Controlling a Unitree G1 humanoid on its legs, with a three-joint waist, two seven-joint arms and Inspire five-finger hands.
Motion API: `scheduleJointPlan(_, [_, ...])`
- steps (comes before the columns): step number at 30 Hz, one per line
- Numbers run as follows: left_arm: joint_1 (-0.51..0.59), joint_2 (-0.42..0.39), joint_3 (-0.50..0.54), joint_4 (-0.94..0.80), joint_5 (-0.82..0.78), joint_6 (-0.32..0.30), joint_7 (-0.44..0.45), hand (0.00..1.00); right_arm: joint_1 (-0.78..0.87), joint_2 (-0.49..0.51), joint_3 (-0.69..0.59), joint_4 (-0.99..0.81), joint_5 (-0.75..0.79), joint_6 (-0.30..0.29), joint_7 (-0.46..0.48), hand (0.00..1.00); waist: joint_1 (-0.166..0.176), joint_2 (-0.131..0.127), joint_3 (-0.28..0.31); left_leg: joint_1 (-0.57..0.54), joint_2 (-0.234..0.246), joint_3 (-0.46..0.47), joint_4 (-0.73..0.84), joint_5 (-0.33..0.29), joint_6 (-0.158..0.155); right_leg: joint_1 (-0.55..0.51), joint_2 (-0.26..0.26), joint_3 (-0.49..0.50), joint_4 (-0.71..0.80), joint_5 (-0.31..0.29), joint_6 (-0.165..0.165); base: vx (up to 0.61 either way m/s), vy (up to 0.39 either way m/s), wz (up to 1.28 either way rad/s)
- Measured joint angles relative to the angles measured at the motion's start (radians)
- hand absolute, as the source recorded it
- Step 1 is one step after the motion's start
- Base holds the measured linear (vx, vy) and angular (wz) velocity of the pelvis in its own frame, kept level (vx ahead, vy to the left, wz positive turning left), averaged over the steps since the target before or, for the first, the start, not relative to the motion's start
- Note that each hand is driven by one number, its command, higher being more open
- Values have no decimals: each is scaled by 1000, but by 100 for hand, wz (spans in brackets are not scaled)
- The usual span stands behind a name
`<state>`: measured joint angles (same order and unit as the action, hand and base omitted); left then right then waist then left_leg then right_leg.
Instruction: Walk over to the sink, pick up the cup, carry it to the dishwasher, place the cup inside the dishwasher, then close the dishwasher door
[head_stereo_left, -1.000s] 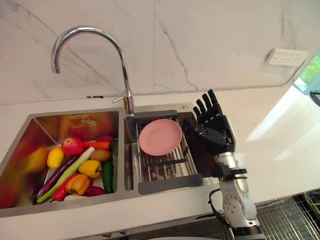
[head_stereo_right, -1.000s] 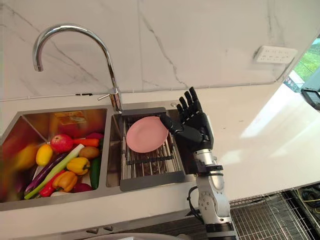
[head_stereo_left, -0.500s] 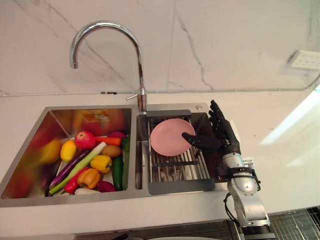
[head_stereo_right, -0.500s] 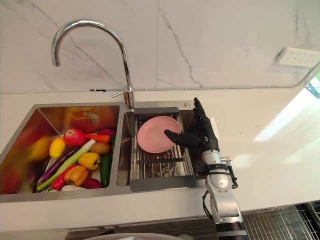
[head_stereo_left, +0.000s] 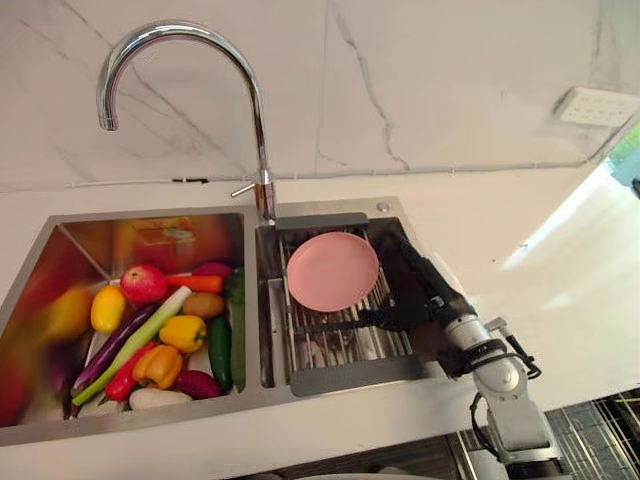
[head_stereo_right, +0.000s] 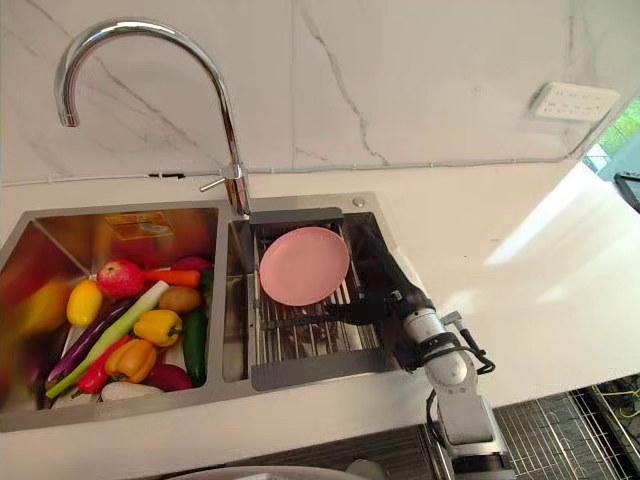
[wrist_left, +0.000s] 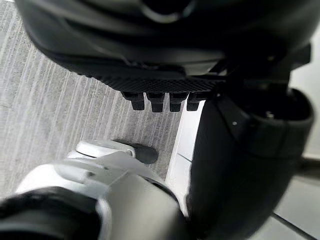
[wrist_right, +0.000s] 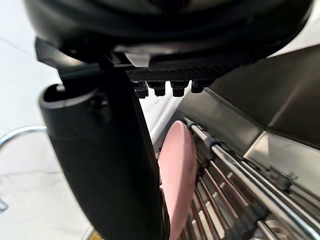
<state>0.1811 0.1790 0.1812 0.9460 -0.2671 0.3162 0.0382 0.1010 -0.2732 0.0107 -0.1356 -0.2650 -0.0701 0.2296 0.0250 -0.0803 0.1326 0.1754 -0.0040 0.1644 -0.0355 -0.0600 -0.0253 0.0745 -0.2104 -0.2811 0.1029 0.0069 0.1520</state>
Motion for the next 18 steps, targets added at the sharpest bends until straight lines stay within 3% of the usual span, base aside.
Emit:
scheduleJointPlan(6, [0, -1, 7, 4, -7, 7, 1, 100, -5, 0, 0, 13, -132, -40, -71, 100, 5, 0, 0, 8, 7, 12, 5, -1, -2, -1, 3, -13, 19, 9, -3, -23, 0, 0])
scheduleJointPlan(18, [1, -3, 9, 2, 13, 6, -2, 100, -33, -34, 43, 91, -286, -43, -153, 100, 8, -1, 0, 9, -4, -20, -55, 54, 28, 2, -2, -65, 6, 20, -10, -61, -13, 8])
